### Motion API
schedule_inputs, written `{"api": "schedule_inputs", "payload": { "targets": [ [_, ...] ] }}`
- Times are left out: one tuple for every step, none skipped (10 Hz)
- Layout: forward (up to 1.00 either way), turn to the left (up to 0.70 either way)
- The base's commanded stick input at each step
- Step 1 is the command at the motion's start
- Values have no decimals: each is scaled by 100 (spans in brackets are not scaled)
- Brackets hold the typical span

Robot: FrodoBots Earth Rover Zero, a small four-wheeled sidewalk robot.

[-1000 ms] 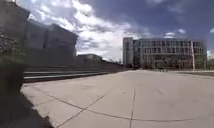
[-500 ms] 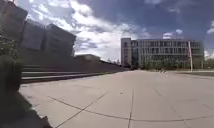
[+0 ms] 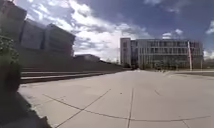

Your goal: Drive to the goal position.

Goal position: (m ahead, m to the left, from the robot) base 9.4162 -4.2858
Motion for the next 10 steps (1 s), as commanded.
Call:
{"api": "schedule_inputs", "payload": {
  "targets": [
    [0, 0],
    [0, 0],
    [0, -41],
    [0, -63],
    [0, -70],
    [0, -70],
    [0, -70],
    [0, -70],
    [0, -70],
    [0, -70]
  ]
}}
